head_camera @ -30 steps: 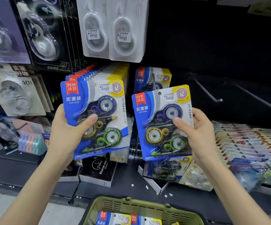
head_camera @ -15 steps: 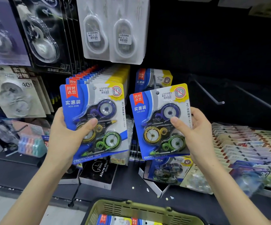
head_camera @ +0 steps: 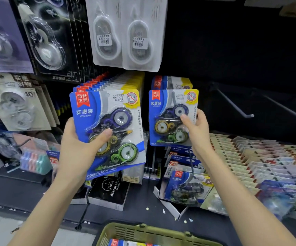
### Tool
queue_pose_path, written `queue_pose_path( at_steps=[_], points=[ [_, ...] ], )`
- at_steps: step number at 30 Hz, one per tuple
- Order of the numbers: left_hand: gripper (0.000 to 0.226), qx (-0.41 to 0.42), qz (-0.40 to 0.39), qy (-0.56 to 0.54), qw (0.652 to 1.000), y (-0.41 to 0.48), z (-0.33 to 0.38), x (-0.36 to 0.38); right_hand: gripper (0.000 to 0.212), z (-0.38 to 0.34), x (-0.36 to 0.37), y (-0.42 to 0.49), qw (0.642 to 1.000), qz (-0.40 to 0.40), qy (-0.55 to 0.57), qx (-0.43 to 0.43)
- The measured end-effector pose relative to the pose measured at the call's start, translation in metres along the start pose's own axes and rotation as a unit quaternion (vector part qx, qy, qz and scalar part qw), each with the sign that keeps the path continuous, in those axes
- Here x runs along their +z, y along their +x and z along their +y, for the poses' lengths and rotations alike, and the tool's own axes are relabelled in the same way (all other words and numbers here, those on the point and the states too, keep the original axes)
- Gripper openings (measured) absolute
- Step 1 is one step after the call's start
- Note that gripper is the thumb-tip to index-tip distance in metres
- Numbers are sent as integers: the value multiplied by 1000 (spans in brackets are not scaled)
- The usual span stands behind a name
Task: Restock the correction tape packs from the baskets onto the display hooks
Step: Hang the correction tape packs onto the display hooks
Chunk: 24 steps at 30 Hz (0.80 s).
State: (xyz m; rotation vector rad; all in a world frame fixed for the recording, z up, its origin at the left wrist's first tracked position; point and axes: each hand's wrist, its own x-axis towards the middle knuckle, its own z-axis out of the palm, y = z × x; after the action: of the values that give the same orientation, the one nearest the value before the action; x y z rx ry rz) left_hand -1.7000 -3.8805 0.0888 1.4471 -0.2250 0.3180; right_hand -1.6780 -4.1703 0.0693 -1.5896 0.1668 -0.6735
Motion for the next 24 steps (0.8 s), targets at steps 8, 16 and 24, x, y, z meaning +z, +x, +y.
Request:
queue_pose_path(
  at_steps=[8,16,24],
  points=[
    [47,-3,-6,16,1000,4,-5,6,41,28,34,66,989,37,-141,26],
    [48,-6,-12,20,1000,1,-3,4,53,32,22,63,942,35,-321,98],
    [54,-12,-88,19,996,-18,2,7,38,-49,24,-65,975,-197,-51,91]
  ],
)
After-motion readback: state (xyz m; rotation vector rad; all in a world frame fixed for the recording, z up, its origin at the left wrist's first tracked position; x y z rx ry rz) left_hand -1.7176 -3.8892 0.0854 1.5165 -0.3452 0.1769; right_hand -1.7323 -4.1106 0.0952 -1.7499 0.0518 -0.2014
